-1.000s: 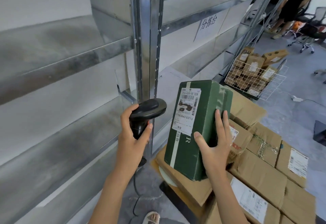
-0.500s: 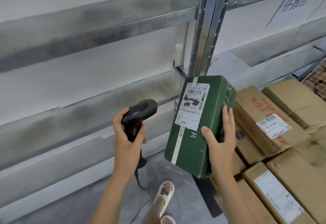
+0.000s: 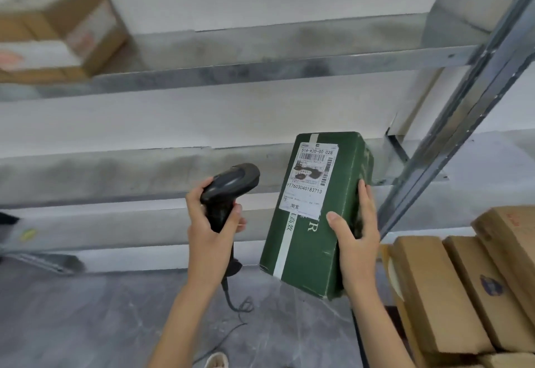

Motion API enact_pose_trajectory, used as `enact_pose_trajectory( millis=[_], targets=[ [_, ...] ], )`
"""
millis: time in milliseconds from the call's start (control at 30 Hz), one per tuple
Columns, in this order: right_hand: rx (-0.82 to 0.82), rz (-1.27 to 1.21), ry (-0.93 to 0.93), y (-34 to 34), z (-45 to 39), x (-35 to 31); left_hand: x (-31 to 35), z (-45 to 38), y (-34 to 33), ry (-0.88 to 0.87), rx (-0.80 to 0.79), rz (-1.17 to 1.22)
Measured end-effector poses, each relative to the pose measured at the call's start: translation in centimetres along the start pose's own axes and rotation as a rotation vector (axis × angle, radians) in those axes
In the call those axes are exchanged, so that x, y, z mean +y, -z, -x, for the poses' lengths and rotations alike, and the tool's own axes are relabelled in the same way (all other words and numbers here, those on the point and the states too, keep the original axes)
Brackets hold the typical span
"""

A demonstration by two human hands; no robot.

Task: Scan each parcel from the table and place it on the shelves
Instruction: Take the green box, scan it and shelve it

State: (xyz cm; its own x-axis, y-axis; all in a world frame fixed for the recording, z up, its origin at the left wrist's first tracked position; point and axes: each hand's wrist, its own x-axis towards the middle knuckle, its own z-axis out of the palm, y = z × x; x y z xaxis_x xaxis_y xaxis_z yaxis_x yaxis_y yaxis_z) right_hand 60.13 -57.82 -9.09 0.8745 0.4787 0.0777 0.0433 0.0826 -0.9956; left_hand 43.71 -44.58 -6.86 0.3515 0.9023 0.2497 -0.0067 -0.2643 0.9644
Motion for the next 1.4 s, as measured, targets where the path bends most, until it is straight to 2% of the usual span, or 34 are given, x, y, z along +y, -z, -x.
enact_pose_trajectory(
  millis=[333, 500, 633, 900, 1100, 1200, 1300, 1400],
  targets=[
    [-0.273, -0.299, -0.140, -13.5, 3.1, -4.7, -0.1, -3.5, 11.4, -0.021, 0.188, 0.139],
    [-0.453, -0.392, -0.181, -17.8, 2.6, -9.6, 1.9, -6.3, 16.2, -0.081, 0.223, 0.233],
    [-0.555, -0.444, -0.179, -20.7, 0.6, -14.4, 4.7, -8.6, 19.1, -0.199, 0.228, 0.279],
    [-0.548, -0.359, -0.271, -29.7, -5.7, -21.8, 9.4, -13.8, 21.4, -0.374, 0.185, 0.300],
    [-0.546, -0.287, -0.348, -34.4, -8.6, -22.4, 10.7, -16.9, 21.5, -0.353, 0.224, 0.241],
    [-0.512, -0.159, -0.380, -35.3, -9.1, -22.4, 11.1, -18.1, 21.6, -0.311, 0.254, 0.260],
    [-0.464, -0.097, -0.320, -35.5, -8.7, -21.9, 10.9, -18.3, 21.7, -0.335, 0.257, 0.266],
    [-0.468, -0.157, -0.203, -35.3, -7.7, -21.1, 10.7, -18.3, 21.6, -0.360, 0.254, 0.257]
  ],
)
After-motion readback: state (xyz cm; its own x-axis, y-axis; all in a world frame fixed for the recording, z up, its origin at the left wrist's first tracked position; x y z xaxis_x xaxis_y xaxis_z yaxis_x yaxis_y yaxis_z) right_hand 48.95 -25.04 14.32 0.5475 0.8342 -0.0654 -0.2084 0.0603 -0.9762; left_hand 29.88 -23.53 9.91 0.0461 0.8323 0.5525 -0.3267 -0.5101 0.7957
